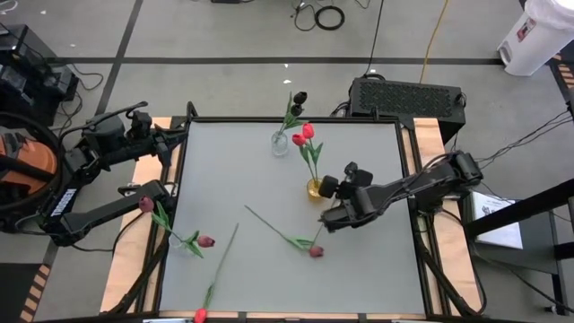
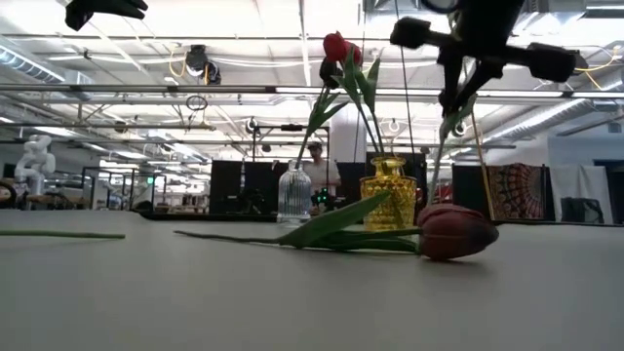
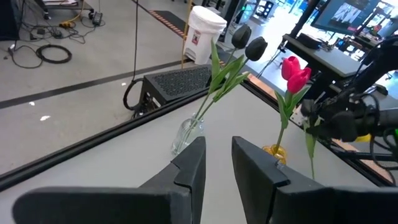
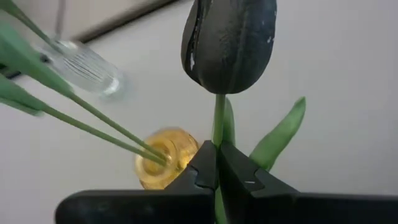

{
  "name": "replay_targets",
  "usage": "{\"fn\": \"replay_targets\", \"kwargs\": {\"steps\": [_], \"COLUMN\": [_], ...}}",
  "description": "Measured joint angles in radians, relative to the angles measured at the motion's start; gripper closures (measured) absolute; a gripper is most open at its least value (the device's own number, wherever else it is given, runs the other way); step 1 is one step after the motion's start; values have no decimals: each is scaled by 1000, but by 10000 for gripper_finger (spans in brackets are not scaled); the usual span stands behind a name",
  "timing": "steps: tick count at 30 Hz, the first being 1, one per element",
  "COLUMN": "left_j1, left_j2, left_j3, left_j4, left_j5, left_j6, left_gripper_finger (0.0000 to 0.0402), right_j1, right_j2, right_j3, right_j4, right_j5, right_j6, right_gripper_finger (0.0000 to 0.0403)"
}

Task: Sort flowers into vase by color
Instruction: Put the black tulip into the top transparent vase

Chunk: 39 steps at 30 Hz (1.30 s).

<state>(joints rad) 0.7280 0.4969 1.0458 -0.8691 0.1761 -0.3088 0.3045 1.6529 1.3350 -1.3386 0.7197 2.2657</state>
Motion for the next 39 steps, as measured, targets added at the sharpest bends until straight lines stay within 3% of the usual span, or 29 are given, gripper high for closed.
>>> {"fn": "replay_targets", "kwargs": {"steps": [9,18,27,35,39], "left_j1": [0,0,0,-2,-5], "left_j2": [0,0,9,89,146], "left_j3": [0,0,0,1,1], "left_j4": [13,133,373,512,559], "left_j5": [2,11,41,213,306], "left_j6": [-3,0,-77,-183,-235], "left_gripper_finger": [317,317,317,317,317], "right_j1": [5,5,5,5,4], "right_j2": [-87,-212,-388,-514,-550], "right_j3": [1,1,1,1,1], "right_j4": [-95,-52,239,676,898], "right_j5": [155,290,359,350,289], "right_j6": [-38,-295,-843,-1390,-1616], "right_gripper_finger": [402,402,403,403,403]}}
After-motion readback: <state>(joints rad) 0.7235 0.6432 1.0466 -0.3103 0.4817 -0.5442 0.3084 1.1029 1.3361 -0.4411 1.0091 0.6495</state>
